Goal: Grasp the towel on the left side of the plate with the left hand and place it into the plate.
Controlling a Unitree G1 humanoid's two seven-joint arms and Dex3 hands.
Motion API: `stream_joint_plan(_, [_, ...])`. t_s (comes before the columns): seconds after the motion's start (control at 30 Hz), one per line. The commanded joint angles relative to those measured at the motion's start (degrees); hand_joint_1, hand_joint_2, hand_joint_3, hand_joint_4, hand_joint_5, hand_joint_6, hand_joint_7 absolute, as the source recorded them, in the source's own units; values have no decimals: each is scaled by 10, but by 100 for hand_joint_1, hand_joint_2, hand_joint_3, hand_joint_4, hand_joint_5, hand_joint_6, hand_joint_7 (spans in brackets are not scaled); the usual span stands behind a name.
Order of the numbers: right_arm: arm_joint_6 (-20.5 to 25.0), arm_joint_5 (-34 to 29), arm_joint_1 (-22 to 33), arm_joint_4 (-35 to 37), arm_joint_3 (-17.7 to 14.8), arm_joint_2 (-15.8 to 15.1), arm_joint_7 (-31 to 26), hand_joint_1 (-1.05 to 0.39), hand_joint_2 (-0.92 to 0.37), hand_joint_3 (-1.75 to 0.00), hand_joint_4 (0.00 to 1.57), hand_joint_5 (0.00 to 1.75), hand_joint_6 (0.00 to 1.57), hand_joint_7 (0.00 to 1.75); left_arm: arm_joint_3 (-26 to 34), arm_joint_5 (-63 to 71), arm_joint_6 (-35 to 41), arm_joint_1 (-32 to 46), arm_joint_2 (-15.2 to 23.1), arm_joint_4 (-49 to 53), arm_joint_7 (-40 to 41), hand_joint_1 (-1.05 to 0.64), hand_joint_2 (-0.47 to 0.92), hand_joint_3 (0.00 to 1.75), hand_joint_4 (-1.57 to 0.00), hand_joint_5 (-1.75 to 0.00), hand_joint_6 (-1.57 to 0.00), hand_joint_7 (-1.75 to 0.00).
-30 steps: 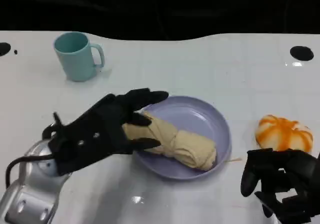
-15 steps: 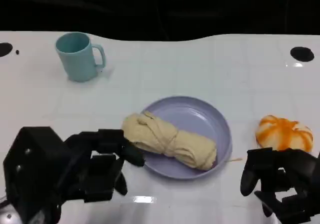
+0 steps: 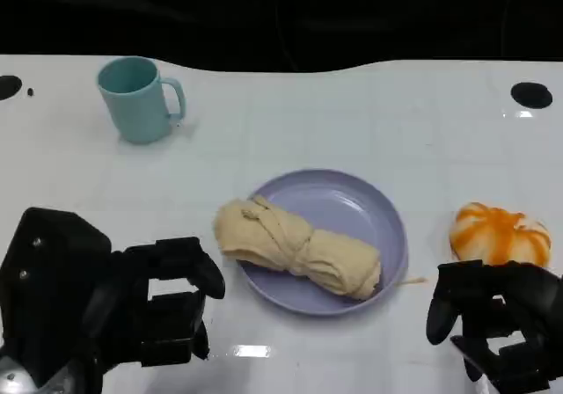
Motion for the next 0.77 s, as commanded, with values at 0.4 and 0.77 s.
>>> stream_joint_plan(0.4, [-19,1,5,7,-2,-4,1,10,-65,-99,67,169,65,143,-2,-17,-6,0,30,18,-7,-9,51,129,-79,-175,-74,-159])
stream_joint_plan(0.77, [-8,9,16,-12,-8,-6,1,10,-66,-101,67,169,65,143,-7,-20,-16,14,35,9,-5,-10,49,130,-78,-175,-73,-160])
